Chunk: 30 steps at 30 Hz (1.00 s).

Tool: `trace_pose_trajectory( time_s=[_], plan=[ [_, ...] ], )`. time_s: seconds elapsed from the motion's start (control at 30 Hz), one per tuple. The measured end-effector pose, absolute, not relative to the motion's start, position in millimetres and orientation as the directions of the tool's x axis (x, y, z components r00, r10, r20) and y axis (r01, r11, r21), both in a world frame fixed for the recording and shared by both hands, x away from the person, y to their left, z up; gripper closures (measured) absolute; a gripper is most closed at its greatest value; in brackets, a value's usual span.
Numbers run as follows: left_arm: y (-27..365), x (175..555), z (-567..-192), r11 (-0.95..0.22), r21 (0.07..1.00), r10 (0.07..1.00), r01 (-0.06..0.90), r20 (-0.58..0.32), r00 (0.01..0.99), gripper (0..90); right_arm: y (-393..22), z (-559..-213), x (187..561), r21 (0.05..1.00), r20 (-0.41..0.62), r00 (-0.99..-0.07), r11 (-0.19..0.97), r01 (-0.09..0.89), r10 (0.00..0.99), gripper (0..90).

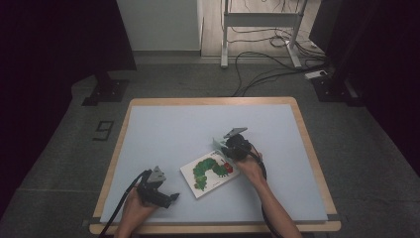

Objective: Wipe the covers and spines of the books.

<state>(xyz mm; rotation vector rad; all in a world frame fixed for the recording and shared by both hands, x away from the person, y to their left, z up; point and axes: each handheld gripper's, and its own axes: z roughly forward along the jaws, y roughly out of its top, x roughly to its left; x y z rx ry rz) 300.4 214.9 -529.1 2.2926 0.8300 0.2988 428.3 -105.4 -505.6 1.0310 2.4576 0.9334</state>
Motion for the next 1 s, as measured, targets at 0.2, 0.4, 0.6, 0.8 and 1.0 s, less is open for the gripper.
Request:
trace_pose_trajectory(
  time_s=[0.2,0.4,0.6,0.8,1.0],
  plan=[
    [214.9,300.4,-529.2,-0.571,0.664,0.637,0.483,-0.013,0.771,0.0,-97.5,-505.1,427.3,0.674,-0.013,-0.706,0.528,0.517,0.708,75.0],
    [214.9,300.4,-529.2,-0.572,0.664,0.636,0.482,-0.012,0.771,0.0,-78.4,-504.1,419.7,0.674,-0.022,-0.746,0.561,0.481,0.666,75.1],
    [214.9,300.4,-529.2,-0.571,0.664,0.637,0.483,-0.012,0.771,0.0,-61.6,-503.7,411.8,0.678,-0.02,-0.776,0.579,0.453,0.63,75.4],
    [214.9,300.4,-529.2,-0.571,0.664,0.637,0.483,-0.012,0.771,0.0,-49.5,-503.9,405.7,0.685,-0.007,-0.799,0.585,0.434,0.601,75.5],
    [214.7,300.3,-529.4,-0.568,0.666,0.638,0.484,-0.015,0.77,0.0,-37.5,-503.7,399.8,0.69,0.012,-0.818,0.588,0.423,0.575,75.5]
  ],
)
